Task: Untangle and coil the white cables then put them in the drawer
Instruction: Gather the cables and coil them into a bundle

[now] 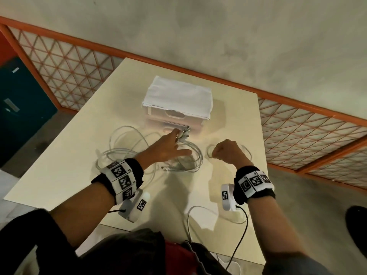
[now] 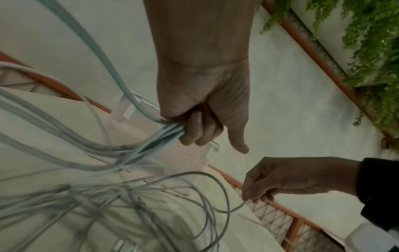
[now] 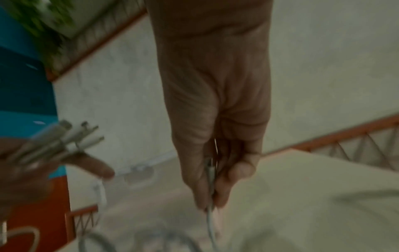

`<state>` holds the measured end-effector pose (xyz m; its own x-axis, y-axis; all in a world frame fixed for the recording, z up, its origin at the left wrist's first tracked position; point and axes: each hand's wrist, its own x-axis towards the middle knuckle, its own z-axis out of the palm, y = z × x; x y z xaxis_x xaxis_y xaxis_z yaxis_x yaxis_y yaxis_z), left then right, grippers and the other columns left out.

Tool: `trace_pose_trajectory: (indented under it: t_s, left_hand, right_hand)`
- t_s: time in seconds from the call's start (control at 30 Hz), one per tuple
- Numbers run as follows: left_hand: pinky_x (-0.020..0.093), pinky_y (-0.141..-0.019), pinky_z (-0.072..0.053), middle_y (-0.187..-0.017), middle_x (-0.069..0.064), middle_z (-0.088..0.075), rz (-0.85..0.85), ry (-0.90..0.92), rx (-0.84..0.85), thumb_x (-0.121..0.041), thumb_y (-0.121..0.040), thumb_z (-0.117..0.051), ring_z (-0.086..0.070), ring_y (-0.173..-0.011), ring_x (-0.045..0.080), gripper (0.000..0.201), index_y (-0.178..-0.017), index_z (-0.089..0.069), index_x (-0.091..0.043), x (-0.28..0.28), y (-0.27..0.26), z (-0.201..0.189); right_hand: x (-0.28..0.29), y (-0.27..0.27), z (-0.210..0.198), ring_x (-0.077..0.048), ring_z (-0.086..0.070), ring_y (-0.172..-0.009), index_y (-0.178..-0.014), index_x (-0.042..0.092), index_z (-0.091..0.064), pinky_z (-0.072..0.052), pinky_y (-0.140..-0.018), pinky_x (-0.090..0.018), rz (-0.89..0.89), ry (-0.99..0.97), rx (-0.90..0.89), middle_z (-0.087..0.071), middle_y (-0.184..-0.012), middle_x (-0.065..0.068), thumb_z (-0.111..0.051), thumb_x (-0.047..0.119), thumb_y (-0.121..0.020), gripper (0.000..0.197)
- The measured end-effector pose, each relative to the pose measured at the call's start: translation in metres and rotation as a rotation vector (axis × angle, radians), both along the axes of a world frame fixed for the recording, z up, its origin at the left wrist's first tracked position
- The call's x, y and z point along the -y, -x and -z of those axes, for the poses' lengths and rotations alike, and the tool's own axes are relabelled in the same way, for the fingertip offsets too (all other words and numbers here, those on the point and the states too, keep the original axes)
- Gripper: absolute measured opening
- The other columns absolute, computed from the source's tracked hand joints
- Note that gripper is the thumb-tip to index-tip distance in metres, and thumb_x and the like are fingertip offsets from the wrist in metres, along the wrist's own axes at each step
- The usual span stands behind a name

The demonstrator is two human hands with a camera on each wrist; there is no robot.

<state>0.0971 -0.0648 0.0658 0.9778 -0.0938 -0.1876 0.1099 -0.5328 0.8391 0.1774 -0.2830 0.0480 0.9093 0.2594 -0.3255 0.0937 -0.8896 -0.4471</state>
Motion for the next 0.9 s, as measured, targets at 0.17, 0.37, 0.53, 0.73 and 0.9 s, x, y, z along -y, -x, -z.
trace_pose_trajectory:
  t_s: [0.17,0.37,0.53,0.73,0.9]
  left_hand:
    - [0.014,-0.056,-0.033,-0.064,-0.011,-0.046,0.018,0.158,0.021,-0.033,-0.076,-0.075,-0.046,-0.06,0.001,0.029,-0.089,-0.059,-0.013,-0.001,0.0,-0.012]
    - [0.024,-0.078,-0.041,-0.085,0.003,-0.047,0.132,0.36,0.073,-0.038,-0.08,-0.071,-0.048,-0.08,0.01,0.041,-0.109,-0.055,-0.014,0.006,0.01,-0.024]
    - [0.035,-0.091,-0.04,-0.102,0.017,-0.056,0.119,0.438,0.089,-0.039,-0.091,-0.053,-0.05,-0.095,0.021,0.042,-0.118,-0.055,-0.007,0.0,0.017,-0.035]
    - [0.031,-0.105,-0.038,-0.104,-0.002,-0.064,0.003,0.397,0.048,-0.067,-0.087,-0.038,-0.058,-0.108,0.012,0.05,-0.101,-0.06,-0.025,-0.011,0.014,-0.05]
    - [0.034,-0.097,-0.04,-0.103,-0.001,-0.066,-0.069,0.56,0.063,-0.06,-0.091,-0.034,-0.059,-0.101,0.012,0.048,-0.1,-0.059,-0.02,-0.017,0.025,-0.07]
  right_hand:
    - [-0.018,0.011,-0.08,-0.011,-0.053,-0.059,-0.087,0.003,-0.074,-0.044,-0.056,-0.017,-0.239,-0.15,-0.095,-0.06,-0.065,-0.001,-0.065,0.026,-0.09,0.025]
    - [-0.049,0.035,-0.113,-0.014,-0.054,-0.066,-0.082,0.01,-0.071,-0.046,-0.062,-0.02,-0.343,-0.445,-0.042,-0.06,-0.067,-0.004,-0.059,0.027,-0.094,0.024]
    - [-0.06,0.042,-0.109,-0.011,-0.057,-0.058,-0.077,0.017,-0.069,-0.045,-0.059,-0.02,-0.23,-0.637,0.048,-0.063,-0.062,-0.005,-0.07,0.021,-0.085,0.009]
    - [-0.076,0.061,-0.091,-0.009,-0.057,-0.071,-0.1,0.013,-0.049,-0.047,-0.066,-0.02,-0.048,-0.76,0.15,-0.06,-0.08,0.002,-0.079,0.027,-0.075,0.042]
    - [-0.078,0.071,-0.073,-0.012,-0.044,-0.13,-0.141,0.021,-0.032,-0.036,-0.108,-0.031,-0.259,-0.584,-0.105,-0.047,-0.141,0.001,-0.081,0.042,-0.068,0.09]
